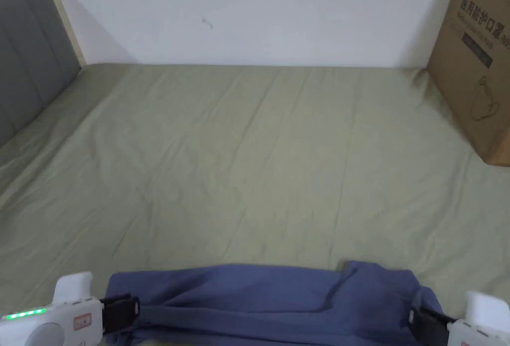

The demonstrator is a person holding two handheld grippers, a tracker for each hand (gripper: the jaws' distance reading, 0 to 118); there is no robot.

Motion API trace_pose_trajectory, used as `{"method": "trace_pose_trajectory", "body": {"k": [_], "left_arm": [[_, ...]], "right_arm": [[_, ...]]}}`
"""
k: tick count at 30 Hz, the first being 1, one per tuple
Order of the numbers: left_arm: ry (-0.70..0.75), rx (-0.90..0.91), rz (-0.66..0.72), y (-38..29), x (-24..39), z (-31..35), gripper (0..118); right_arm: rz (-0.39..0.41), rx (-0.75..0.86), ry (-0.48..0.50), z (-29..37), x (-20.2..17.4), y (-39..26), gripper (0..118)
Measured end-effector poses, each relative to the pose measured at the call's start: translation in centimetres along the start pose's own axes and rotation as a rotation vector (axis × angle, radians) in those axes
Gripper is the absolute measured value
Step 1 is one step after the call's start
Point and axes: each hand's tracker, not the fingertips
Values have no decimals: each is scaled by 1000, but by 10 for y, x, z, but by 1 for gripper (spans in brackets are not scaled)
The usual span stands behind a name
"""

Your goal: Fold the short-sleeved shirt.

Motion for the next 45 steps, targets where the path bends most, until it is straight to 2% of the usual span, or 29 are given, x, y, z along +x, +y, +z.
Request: {"method": "trace_pose_trajectory", "body": {"k": [2,3,5,7,9,15,17,18,19,20,21,22,24,26,38,41,45], "left_arm": [[-58,108,-26,13,12,22,92],[-64,163,-48,22,18,35,92],[-95,250,-63,41,31,58,93],[-138,350,-93,61,46,83,104],[-144,441,-115,76,60,105,108],[-84,660,-182,99,93,138,108],[-79,740,-193,95,99,139,107],[-82,781,-179,94,99,134,105],[-84,799,-175,92,100,133,91],[-87,812,-173,89,101,132,70],[-88,830,-172,86,103,131,39],[-90,838,-166,85,104,128,0],[-100,824,-160,85,107,125,0],[-124,795,-157,87,108,123,0],[-103,700,-160,89,103,107,0],[-165,578,-105,94,88,98,0],[-302,388,65,93,54,75,0]], "right_arm": [[13,79,26,13,-10,19,107],[25,135,45,24,-19,31,113],[45,228,78,40,-33,52,113],[76,316,99,57,-51,73,113],[100,407,115,69,-64,87,113],[203,658,39,92,-109,105,112],[238,717,11,93,-120,104,104],[248,729,-10,93,-124,103,96],[251,736,-20,92,-128,102,77],[249,732,-19,92,-131,102,55],[247,736,-17,91,-132,100,29],[246,741,-19,90,-133,99,0],[242,753,-44,87,-136,97,0],[242,736,-21,87,-136,98,0],[234,727,-43,84,-131,99,0],[241,722,-47,83,-129,98,0],[246,713,-48,81,-127,96,0]]}}
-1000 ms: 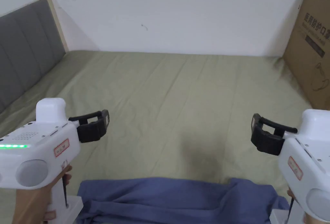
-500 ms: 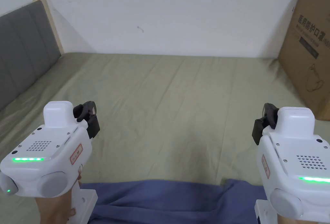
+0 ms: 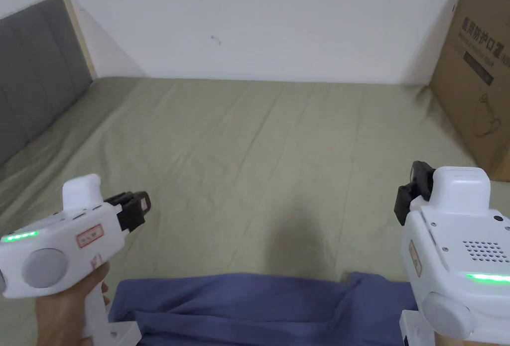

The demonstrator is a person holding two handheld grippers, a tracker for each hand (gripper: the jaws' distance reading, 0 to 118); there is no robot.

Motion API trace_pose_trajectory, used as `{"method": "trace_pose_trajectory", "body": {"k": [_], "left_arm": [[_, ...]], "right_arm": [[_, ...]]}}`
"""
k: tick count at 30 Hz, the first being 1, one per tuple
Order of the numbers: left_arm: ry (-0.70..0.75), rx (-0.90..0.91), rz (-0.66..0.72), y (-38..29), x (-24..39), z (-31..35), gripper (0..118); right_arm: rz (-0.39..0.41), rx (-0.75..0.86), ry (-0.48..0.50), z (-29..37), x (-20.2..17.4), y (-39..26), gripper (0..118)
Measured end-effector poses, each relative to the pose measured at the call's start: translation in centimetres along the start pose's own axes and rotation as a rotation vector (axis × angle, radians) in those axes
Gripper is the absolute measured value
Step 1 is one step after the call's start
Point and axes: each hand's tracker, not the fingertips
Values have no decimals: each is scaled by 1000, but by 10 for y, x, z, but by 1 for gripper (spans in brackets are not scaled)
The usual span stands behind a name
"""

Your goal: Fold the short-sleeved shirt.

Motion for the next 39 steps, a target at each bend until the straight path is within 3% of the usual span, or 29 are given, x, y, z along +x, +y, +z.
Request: {"method": "trace_pose_trajectory", "body": {"k": [4,5,6,7,8,9,10,20,21,25,29,31,34,39], "left_arm": [[-50,-203,142,-13,-44,-8,2],[-42,-228,161,-19,-50,-8,9],[-23,-271,167,-24,-61,-11,25],[-14,-297,191,-30,-72,-12,56],[-14,-325,218,-35,-82,-15,78],[-1,-360,240,-43,-89,-15,96],[16,-386,252,-49,-97,-17,101],[33,-497,265,-86,-145,-37,97],[32,-505,263,-89,-144,-38,91],[37,-538,271,-103,-143,-52,44],[19,-527,279,-117,-153,-63,10],[28,-509,268,-115,-146,-63,8],[67,-472,116,-99,-134,-55,7],[59,-405,61,-59,-124,-26,6]], "right_arm": [[-2,-21,2,-3,2,-6,0],[-2,-28,2,-4,2,-7,0],[-4,-36,1,-4,2,-9,0],[-6,-42,0,-5,2,-11,0],[-8,-48,0,-6,2,-13,0],[-9,-57,1,-7,1,-15,0],[-7,-66,3,-8,0,-17,0],[15,-125,6,-16,-5,-31,0],[17,-130,5,-17,-4,-32,0],[33,-152,-5,-20,-2,-36,0],[39,-162,-14,-20,2,-36,0],[45,-162,-19,-20,4,-34,0],[48,-155,-22,-20,9,-31,0],[38,-133,-26,-18,16,-25,0]]}}
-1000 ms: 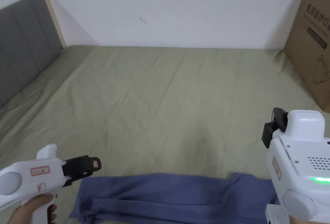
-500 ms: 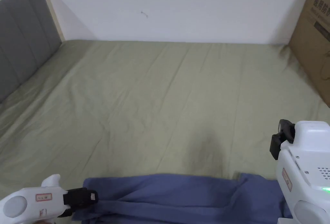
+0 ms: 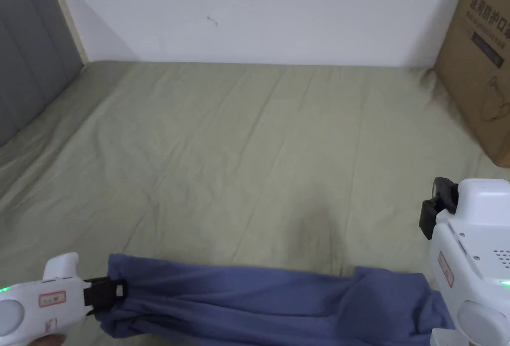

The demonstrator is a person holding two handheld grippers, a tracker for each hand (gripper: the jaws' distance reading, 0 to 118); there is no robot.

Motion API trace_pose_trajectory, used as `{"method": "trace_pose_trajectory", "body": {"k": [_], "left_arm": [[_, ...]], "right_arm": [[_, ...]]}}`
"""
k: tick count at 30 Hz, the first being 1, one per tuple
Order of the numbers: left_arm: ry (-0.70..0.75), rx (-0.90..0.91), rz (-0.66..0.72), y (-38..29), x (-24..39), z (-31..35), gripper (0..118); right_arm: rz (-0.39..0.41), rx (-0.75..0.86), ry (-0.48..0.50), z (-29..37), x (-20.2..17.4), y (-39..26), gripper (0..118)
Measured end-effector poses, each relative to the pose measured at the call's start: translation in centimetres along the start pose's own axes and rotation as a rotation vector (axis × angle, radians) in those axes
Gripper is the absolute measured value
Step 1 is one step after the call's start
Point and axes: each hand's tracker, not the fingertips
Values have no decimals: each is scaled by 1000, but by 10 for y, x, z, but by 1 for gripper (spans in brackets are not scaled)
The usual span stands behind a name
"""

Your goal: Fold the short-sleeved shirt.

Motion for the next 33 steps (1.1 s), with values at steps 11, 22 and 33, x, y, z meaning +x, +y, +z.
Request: {"method": "trace_pose_trajectory", "body": {"k": [11,22,33], "left_arm": [[297,63,-42,19,-7,67,6],[166,-46,-258,-5,121,7,6],[118,-273,-291,-47,175,-94,39]], "right_arm": [[-14,32,21,9,12,4,0],[-26,32,32,14,18,-1,0],[-26,6,8,18,33,-9,0]]}}
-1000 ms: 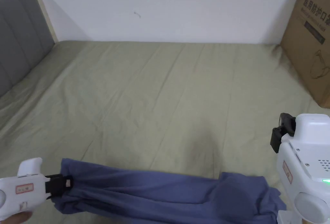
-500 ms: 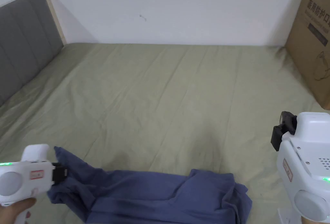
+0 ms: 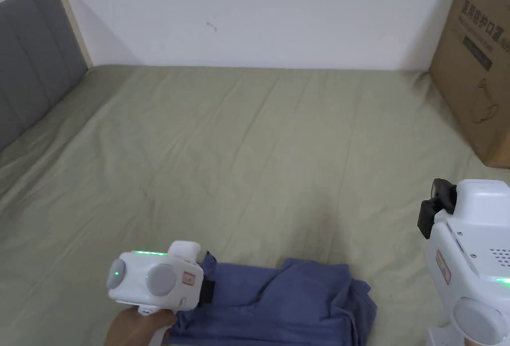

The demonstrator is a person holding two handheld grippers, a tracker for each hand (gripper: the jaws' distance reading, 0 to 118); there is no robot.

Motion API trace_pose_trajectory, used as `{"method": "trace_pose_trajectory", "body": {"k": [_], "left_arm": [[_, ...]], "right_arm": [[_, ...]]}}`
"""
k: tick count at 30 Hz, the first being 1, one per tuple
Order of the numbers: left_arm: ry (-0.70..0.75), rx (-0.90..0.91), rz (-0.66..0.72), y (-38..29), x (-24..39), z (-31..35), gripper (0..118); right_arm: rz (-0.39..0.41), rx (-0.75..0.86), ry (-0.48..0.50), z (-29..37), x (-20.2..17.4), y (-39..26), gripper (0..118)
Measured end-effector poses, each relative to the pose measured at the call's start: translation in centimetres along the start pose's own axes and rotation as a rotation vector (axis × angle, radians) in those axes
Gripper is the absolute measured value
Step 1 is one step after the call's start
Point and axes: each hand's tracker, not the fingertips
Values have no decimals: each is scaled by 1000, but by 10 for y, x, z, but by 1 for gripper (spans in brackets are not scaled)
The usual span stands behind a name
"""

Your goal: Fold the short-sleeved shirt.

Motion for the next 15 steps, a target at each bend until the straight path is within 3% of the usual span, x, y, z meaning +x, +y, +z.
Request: {"method": "trace_pose_trajectory", "body": {"k": [1,4,9,15], "left_arm": [[-6,-9,6,-1,3,-4,69],[-73,-14,72,-3,5,-3,88],[-128,151,98,1,3,40,91],[12,417,52,-1,-18,103,90]], "right_arm": [[-1,-1,-2,0,1,-1,0],[2,-8,-8,0,3,-1,0],[-2,-7,-11,-1,5,1,0],[-1,6,-1,-1,2,6,0]]}}
